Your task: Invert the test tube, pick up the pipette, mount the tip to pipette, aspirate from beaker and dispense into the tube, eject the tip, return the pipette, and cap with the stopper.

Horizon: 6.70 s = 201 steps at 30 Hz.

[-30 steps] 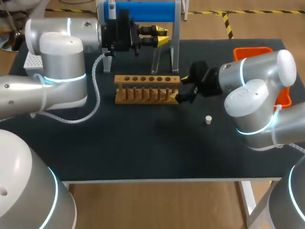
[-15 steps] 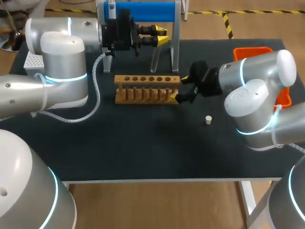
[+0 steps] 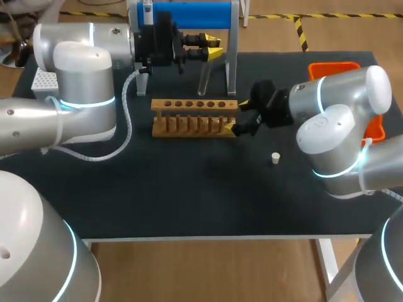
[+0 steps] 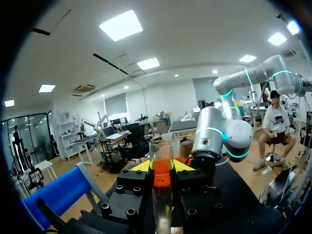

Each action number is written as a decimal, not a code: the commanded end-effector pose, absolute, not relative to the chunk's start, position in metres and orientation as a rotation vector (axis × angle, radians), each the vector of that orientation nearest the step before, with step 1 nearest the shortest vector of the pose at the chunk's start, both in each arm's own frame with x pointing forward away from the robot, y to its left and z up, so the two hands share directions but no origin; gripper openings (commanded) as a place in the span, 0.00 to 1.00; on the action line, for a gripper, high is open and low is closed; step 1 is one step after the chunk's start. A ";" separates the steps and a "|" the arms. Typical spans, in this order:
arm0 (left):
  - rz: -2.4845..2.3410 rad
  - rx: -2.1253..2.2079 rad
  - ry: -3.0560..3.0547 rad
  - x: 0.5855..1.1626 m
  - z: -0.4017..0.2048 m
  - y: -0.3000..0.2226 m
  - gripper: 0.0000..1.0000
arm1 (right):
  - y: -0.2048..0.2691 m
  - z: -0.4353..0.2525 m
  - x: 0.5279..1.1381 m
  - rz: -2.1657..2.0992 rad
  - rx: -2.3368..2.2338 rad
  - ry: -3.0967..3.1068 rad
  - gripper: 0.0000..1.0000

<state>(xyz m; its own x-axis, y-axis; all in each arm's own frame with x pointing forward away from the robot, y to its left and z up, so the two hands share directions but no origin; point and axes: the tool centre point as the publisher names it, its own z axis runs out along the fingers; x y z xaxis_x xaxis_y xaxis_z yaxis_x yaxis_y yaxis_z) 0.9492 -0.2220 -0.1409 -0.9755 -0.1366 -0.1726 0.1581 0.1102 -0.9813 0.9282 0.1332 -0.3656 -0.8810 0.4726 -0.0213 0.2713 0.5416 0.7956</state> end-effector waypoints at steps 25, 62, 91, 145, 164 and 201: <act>-2.077 -0.147 2.067 0.981 -0.166 -0.215 0.00 | 0.132 -0.366 0.928 1.256 0.624 2.547 1.00; -2.125 -0.201 2.065 0.994 -0.196 -0.203 0.00 | 0.132 -0.366 0.928 1.256 0.624 2.547 1.00; -2.085 -0.164 2.106 0.992 -0.199 -0.209 0.00 | 0.132 -0.366 0.928 1.256 0.624 2.547 1.00; -1.862 -0.150 2.289 0.977 -0.232 -0.204 0.00 | 0.132 -0.366 0.928 1.256 0.624 2.547 1.00; -1.979 -0.230 2.174 0.982 -0.244 -0.202 0.00 | 0.132 -0.366 0.928 1.256 0.624 2.547 1.00; -1.959 -0.215 2.159 0.986 -0.261 -0.199 0.00 | 0.132 -0.366 0.928 1.256 0.624 2.547 1.00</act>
